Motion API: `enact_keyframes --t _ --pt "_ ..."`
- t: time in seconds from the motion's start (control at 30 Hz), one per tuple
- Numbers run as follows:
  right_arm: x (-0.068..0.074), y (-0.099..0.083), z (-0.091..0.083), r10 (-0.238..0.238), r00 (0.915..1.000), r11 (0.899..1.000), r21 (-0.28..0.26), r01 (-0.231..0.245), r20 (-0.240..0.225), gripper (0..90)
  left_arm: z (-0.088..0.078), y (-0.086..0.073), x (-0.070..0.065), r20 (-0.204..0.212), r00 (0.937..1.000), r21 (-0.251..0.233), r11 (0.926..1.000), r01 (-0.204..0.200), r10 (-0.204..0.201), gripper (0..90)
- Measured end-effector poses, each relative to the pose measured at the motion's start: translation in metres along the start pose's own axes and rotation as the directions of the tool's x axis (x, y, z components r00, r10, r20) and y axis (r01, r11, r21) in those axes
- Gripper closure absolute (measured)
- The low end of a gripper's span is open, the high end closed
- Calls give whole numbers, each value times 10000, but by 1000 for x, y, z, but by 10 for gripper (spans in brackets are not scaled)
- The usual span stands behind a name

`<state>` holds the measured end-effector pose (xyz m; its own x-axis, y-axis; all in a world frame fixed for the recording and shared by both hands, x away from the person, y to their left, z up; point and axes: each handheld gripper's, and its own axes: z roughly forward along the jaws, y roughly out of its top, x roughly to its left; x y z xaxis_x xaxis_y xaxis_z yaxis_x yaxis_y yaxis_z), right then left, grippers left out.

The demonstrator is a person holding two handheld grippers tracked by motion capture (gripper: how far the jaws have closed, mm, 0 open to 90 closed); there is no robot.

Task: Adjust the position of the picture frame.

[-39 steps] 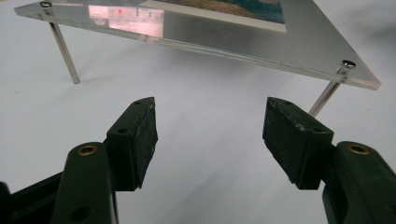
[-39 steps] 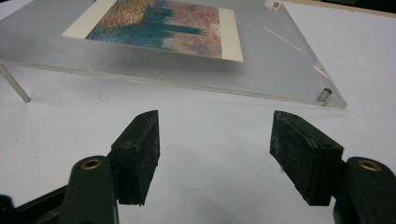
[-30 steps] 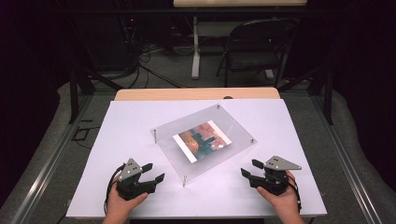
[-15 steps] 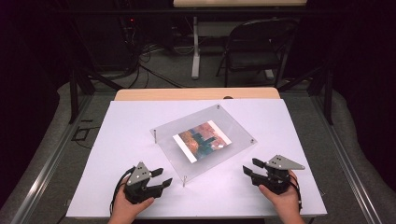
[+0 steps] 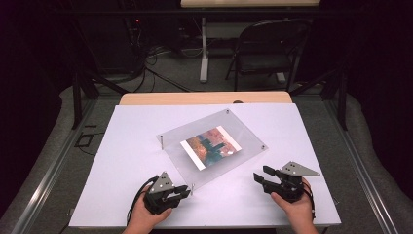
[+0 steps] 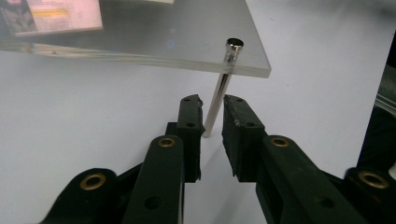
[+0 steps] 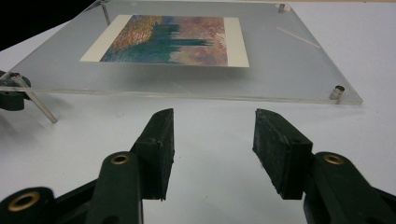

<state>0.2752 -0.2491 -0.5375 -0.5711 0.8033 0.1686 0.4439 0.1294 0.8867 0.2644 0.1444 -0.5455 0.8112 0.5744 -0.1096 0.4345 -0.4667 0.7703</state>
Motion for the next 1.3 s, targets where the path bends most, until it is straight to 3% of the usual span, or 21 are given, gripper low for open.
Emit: enact_keyframes --t 0.3,0.8,1.0,1.3 --pt "-1 0 -1 161 9999 9999 -30 -161 -12 482 11 1 -4 -176 9996 363 9992 -193 200 838" --pt "-4 -1 -1 494 9988 9988 -71 -494 -40 482 13 6 -4 27 9998 268 9995 -192 191 849" --pt "-5 -2 -1 576 9983 9983 -56 -576 -22 482 27 19 -12 354 9988 225 9992 -332 324 849" --pt "-7 -2 -2 771 9970 9970 -46 -771 -4 483 52 36 -21 596 9982 15 9999 -99 98 849"
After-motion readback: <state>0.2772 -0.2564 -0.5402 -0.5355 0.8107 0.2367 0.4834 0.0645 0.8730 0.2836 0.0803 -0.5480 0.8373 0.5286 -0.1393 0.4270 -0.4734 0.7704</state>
